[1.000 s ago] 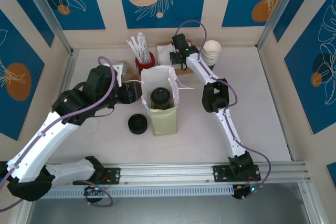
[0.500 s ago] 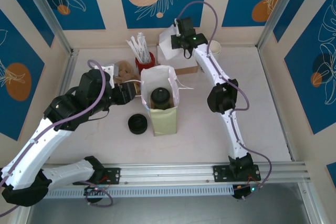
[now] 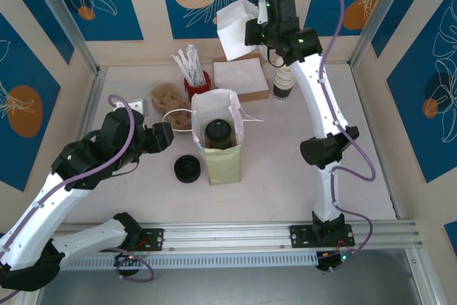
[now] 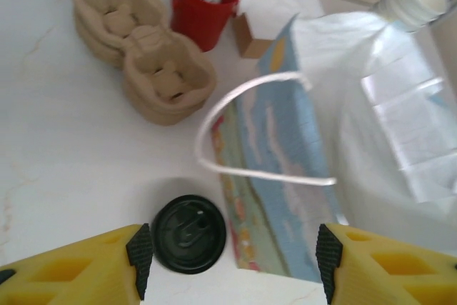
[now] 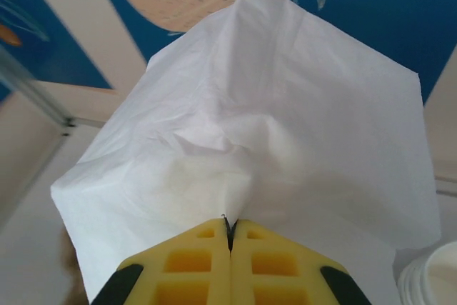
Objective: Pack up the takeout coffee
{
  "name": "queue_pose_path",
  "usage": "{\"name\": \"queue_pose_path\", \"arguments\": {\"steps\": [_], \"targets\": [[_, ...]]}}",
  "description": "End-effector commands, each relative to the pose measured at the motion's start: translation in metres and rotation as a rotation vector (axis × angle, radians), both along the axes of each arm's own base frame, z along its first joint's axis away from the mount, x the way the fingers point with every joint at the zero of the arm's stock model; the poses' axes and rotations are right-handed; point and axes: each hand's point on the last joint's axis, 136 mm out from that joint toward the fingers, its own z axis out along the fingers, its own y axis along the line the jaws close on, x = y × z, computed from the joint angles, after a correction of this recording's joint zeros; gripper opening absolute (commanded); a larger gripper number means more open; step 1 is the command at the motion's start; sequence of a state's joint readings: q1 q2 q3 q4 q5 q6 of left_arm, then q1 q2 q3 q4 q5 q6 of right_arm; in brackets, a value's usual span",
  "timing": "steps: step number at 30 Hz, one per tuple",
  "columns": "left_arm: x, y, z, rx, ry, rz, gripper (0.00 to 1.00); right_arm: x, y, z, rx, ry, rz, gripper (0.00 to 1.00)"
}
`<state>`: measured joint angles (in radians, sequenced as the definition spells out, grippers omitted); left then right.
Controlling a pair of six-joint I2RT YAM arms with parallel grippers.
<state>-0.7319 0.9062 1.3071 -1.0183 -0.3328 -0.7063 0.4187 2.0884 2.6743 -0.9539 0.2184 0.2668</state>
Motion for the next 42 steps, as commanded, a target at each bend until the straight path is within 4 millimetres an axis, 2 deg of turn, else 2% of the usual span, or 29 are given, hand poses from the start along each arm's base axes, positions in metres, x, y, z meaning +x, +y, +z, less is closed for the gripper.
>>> {"name": "queue_pose_path", "arguments": {"steps": [1,7,12,17,19,23,27,36,38,42], "targets": [[-0.004,0.027,-0.019,0.093,-0.003,0.088,0.64,-0.074,0.014,0.037,0.226,0.135,0.131,0.00],[-0.015,0.047,-0.040,0.146,0.004,0.124,0.65,-0.155,0.043,0.062,0.530,0.348,0.292,0.00],[-0.028,0.058,-0.052,0.120,0.004,0.134,0.65,-0.213,0.068,0.067,0.737,0.535,0.464,0.00],[-0.037,0.061,-0.059,0.067,-0.008,0.129,0.64,-0.248,0.079,0.046,0.819,0.598,0.474,0.00],[-0.040,0.063,-0.060,0.064,-0.005,0.125,0.64,-0.253,0.077,0.035,0.806,0.596,0.448,0.00],[-0.046,0.065,-0.062,0.064,0.011,0.120,0.63,-0.249,0.070,-0.003,0.801,0.622,0.358,0.00],[-0.054,0.070,-0.068,0.034,0.017,0.128,0.64,-0.246,0.078,-0.039,0.798,0.700,0.327,0.00],[-0.067,0.080,-0.073,-0.026,0.009,0.147,0.62,-0.229,0.057,-0.082,0.596,0.617,0.121,0.00],[-0.068,0.082,-0.073,-0.023,0.008,0.151,0.62,-0.226,0.055,-0.094,0.559,0.623,0.093,0.00],[-0.069,0.083,-0.070,-0.023,0.001,0.147,0.62,-0.226,0.059,-0.104,0.479,0.612,0.078,0.00]]}}
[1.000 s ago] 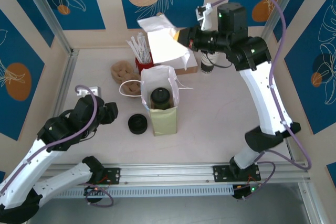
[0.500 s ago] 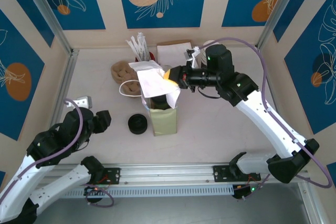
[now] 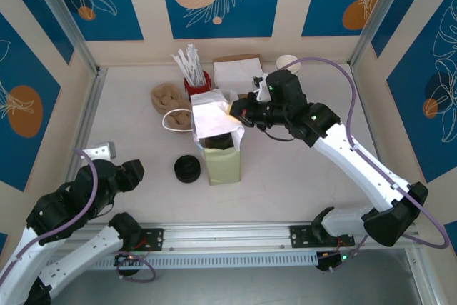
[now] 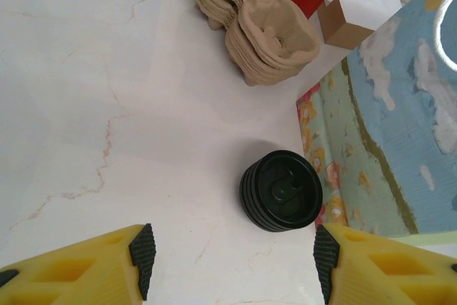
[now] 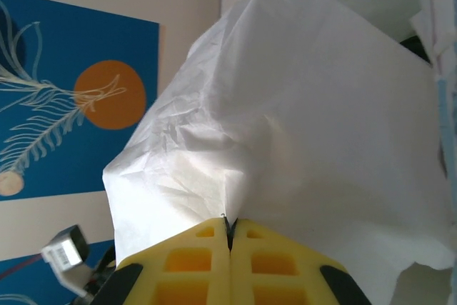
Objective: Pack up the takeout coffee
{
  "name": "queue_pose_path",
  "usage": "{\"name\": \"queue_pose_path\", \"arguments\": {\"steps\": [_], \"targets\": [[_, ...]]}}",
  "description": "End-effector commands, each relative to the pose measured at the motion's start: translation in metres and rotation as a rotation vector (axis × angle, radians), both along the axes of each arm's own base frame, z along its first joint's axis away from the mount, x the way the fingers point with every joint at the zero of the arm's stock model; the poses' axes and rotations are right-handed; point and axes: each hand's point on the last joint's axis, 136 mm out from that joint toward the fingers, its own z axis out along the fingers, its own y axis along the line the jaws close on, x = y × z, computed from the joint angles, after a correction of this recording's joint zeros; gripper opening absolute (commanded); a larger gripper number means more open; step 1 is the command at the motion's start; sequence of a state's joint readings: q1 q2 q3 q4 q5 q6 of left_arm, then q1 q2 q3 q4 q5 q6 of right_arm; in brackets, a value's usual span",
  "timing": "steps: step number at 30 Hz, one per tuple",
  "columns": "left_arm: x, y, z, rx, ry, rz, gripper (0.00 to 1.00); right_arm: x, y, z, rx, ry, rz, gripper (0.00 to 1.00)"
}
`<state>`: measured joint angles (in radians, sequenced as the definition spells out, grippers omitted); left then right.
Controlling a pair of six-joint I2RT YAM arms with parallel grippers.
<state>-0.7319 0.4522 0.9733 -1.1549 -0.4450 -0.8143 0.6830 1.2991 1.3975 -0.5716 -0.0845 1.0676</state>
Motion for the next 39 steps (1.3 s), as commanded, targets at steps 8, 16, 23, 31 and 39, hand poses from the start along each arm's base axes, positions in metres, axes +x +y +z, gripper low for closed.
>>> {"name": "queue_pose_path", "arguments": {"steps": [8,16,23,31,39], "targets": [[-0.006,-0.001,-0.005,-0.016,0.017,-0.020,0.62,0.002,-0.001,-0.022,-0.332,-0.103,0.007,0.00],[-0.003,-0.014,0.005,-0.051,-0.009,-0.074,0.63,0.000,0.014,-0.041,-0.535,-0.131,0.074,0.00],[-0.006,-0.014,0.002,-0.052,0.006,-0.079,0.63,0.003,0.018,-0.062,-0.696,-0.139,0.102,0.00],[-0.008,-0.010,-0.005,-0.045,0.014,-0.069,0.63,0.008,0.014,-0.083,-0.813,-0.122,0.121,0.00],[-0.009,-0.011,-0.001,-0.055,0.009,-0.076,0.63,0.005,0.013,-0.085,-0.835,-0.113,0.138,0.00]]}}
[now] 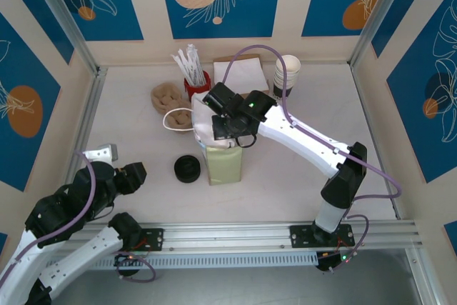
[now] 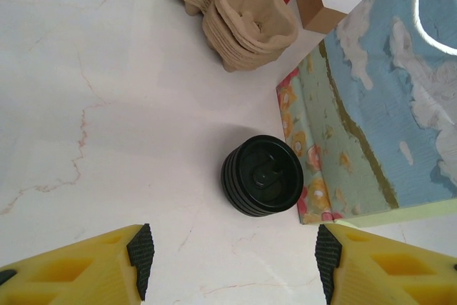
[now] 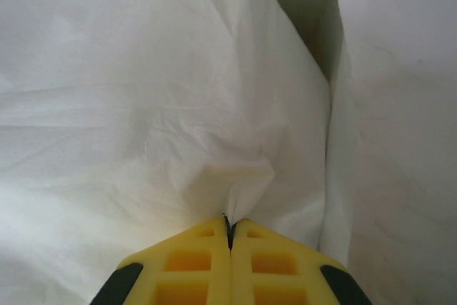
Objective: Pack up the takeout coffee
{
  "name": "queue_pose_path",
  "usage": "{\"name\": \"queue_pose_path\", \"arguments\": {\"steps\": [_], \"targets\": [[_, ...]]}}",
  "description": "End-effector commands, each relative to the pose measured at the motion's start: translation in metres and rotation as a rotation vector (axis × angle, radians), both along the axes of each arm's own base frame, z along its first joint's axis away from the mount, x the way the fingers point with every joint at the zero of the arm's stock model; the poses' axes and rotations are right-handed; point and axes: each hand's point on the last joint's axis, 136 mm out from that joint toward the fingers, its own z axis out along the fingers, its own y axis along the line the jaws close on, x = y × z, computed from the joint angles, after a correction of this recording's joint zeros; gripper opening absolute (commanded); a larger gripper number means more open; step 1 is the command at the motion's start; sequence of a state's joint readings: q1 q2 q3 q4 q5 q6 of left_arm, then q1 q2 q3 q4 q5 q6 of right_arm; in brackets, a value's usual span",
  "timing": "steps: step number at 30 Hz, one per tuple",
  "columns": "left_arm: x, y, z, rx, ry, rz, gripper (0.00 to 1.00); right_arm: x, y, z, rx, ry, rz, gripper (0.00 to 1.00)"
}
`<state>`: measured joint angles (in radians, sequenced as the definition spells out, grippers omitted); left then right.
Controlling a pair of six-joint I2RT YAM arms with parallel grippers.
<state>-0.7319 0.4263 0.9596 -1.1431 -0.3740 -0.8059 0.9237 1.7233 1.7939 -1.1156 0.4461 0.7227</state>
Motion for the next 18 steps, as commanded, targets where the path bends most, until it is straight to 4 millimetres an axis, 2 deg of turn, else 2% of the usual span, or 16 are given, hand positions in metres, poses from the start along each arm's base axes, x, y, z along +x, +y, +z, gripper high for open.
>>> {"name": "queue_pose_path", "arguments": {"steps": [1,5,8,18], "targets": [[-0.002,-0.002,0.002,-0.012,-0.003,-0.016,0.63,0.000,0.001,0.015,0.000,-0.026,0.014,0.04],[-0.001,-0.003,0.004,-0.014,-0.009,-0.020,0.63,-0.003,0.015,0.043,0.067,-0.058,0.053,0.28],[0.000,-0.004,0.004,-0.012,-0.008,-0.021,0.63,-0.003,0.018,0.064,0.078,-0.101,0.067,0.37],[-0.001,-0.002,0.002,-0.005,-0.001,-0.018,0.63,-0.003,0.023,0.106,0.135,-0.190,0.123,0.37]]}}
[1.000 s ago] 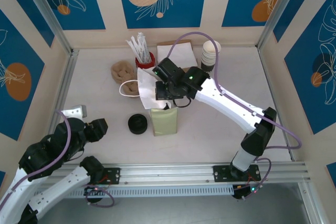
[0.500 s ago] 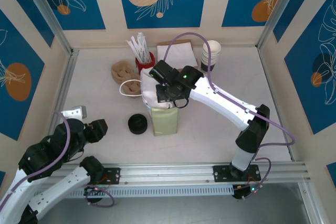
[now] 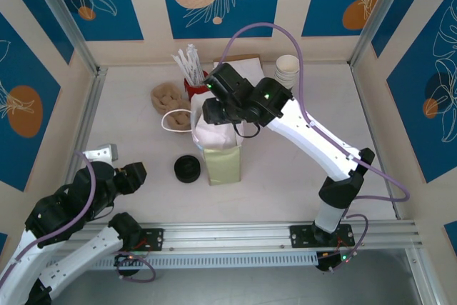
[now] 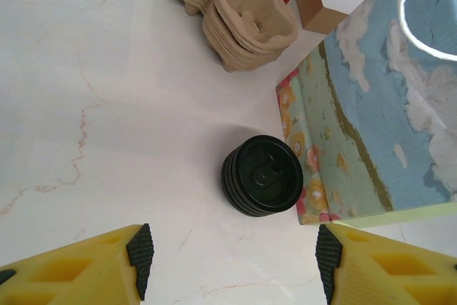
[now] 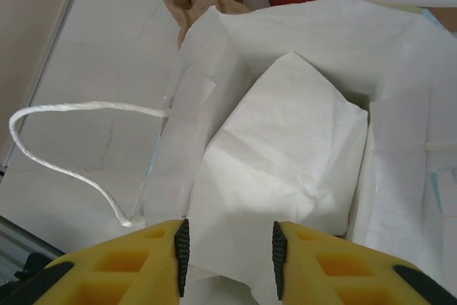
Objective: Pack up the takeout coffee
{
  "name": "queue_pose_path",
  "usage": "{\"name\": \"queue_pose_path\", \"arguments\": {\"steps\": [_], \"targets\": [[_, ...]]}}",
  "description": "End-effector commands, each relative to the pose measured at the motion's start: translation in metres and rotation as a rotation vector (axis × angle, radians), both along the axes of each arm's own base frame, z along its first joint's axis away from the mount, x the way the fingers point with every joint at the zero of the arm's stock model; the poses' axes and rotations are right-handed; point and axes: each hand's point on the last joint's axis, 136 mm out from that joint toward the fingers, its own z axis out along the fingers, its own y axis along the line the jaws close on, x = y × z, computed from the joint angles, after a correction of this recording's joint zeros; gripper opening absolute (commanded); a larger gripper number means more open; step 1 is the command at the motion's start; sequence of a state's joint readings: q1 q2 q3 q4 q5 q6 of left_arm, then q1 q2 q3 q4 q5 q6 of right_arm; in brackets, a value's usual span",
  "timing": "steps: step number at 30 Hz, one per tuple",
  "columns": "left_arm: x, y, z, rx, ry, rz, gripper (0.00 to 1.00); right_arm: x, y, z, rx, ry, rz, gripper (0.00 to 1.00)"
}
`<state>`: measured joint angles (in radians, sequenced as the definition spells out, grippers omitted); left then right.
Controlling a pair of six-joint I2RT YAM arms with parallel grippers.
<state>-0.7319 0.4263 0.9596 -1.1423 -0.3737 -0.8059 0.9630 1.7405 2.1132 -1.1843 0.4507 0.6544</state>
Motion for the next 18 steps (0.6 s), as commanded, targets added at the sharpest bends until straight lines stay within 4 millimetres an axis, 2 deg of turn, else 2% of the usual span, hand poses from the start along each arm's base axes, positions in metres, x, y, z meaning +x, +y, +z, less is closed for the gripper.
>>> {"name": "queue_pose_path", "arguments": {"steps": [1,3,6,10,14,16,18], "targets": [[-0.001,-0.002,0.002,-0.004,-0.004,-0.017,0.63,-0.005,-0.002,0.015,-0.007,-0.043,0.042,0.37],[0.001,-0.002,0.004,0.005,-0.017,-0.016,0.64,-0.008,-0.003,0.027,0.022,-0.069,0.070,0.38],[0.010,-0.001,0.008,0.035,-0.064,-0.005,0.66,-0.012,-0.014,0.049,0.062,-0.141,0.083,0.38],[0.027,0.004,0.021,0.104,-0.171,0.028,0.75,-0.009,-0.049,0.074,0.088,-0.284,0.039,0.38],[0.051,0.008,0.036,0.247,-0.312,0.056,0.91,-0.006,-0.102,0.071,0.089,-0.408,-0.063,0.52],[0.063,0.009,0.038,0.351,-0.376,0.066,0.99,0.000,-0.133,0.056,0.075,-0.451,-0.134,0.58],[0.075,0.017,0.035,0.466,-0.429,0.120,1.00,0.005,-0.166,0.036,0.071,-0.475,-0.198,0.65]]}}
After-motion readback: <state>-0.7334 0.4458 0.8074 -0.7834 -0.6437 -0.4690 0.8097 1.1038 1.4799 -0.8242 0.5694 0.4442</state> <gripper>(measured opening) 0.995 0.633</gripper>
